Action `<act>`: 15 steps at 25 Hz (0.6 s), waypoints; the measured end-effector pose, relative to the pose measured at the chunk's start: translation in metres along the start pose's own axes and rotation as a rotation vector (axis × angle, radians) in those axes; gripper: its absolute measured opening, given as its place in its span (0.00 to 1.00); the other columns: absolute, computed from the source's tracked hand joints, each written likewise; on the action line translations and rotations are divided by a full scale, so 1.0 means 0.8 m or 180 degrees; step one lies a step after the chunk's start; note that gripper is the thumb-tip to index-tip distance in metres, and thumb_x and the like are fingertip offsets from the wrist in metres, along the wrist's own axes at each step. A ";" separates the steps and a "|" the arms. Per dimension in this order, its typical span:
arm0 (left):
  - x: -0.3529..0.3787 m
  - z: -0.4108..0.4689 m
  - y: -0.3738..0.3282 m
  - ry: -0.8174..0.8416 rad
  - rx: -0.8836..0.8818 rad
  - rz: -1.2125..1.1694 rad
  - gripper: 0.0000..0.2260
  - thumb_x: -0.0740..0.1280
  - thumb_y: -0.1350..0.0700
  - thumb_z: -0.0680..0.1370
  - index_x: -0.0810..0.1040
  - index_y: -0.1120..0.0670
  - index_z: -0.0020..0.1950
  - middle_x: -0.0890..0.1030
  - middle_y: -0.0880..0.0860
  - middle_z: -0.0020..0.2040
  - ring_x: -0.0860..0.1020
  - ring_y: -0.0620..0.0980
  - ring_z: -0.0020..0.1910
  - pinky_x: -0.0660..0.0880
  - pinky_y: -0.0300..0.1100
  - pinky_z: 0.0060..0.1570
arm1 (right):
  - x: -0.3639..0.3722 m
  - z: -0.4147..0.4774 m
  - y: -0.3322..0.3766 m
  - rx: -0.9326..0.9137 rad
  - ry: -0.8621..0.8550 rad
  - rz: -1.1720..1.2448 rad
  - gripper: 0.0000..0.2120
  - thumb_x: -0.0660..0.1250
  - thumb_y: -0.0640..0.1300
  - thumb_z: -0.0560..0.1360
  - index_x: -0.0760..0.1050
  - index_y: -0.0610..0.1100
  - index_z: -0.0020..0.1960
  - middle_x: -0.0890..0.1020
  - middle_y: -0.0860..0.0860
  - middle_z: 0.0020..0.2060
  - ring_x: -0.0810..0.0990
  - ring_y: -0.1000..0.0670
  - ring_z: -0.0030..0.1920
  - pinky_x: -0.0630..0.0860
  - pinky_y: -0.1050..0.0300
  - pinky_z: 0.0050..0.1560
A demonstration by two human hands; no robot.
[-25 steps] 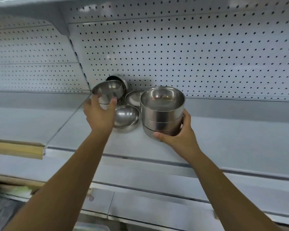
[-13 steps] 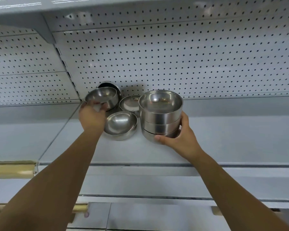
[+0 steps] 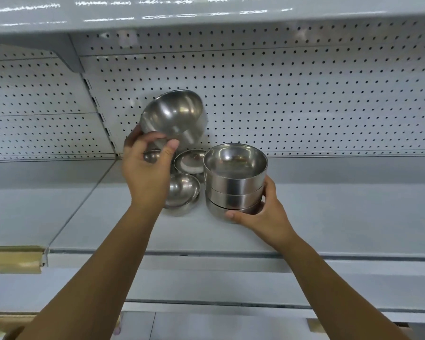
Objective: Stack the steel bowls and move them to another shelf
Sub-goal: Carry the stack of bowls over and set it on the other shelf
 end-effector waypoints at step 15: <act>0.067 -0.046 -0.032 0.1693 0.0175 -0.0056 0.09 0.78 0.47 0.71 0.83 0.40 0.49 0.83 0.49 0.53 0.79 0.46 0.57 0.74 0.35 0.55 | -0.001 -0.001 0.000 -0.0019 -0.0021 0.0033 0.53 0.87 0.60 0.57 0.59 0.70 0.72 0.77 0.67 0.65 0.79 0.55 0.66 0.79 0.49 0.67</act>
Point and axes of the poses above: each hand's wrist, its own z-axis towards the middle knuckle, its own x-axis out of the palm, y = z × x, the point moved 7 cm from there along z, towards the middle knuckle
